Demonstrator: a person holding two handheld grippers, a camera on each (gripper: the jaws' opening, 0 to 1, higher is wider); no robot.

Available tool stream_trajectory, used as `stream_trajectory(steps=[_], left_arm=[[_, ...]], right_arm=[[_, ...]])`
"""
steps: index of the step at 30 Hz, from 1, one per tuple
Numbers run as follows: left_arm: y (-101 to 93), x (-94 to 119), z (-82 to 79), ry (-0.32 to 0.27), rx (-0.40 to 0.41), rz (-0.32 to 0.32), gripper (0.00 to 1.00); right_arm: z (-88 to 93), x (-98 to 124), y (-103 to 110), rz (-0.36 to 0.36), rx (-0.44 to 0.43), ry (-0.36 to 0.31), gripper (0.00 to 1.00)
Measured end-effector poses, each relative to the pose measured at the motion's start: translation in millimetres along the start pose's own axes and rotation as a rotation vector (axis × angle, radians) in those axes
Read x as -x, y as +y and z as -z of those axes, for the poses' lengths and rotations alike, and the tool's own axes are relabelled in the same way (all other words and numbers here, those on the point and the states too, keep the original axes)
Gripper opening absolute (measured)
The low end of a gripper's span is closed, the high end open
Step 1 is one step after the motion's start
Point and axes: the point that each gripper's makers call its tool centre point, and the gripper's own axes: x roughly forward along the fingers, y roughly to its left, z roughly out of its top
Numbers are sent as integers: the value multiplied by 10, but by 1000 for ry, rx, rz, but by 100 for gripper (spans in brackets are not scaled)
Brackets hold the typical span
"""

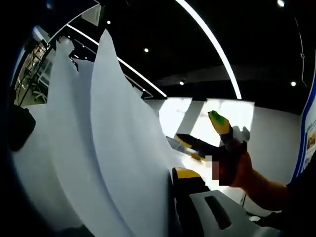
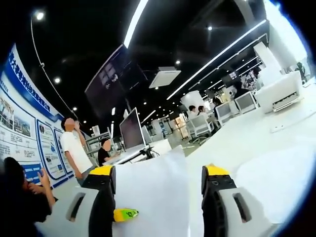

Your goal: Organize the stack of printing papers by aligning and flattening the scattered papers on the table

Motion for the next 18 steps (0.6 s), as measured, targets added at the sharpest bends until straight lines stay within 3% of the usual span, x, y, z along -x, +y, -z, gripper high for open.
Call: stream_trajectory(steps=[9, 18], left_arm=[[7, -5, 7, 5, -9, -5, 10], [5, -12, 18, 11, -19, -12, 11]], right_arm=[[-81, 147, -143, 42, 14, -21, 72], [-67, 234, -210, 76, 84, 6, 79]])
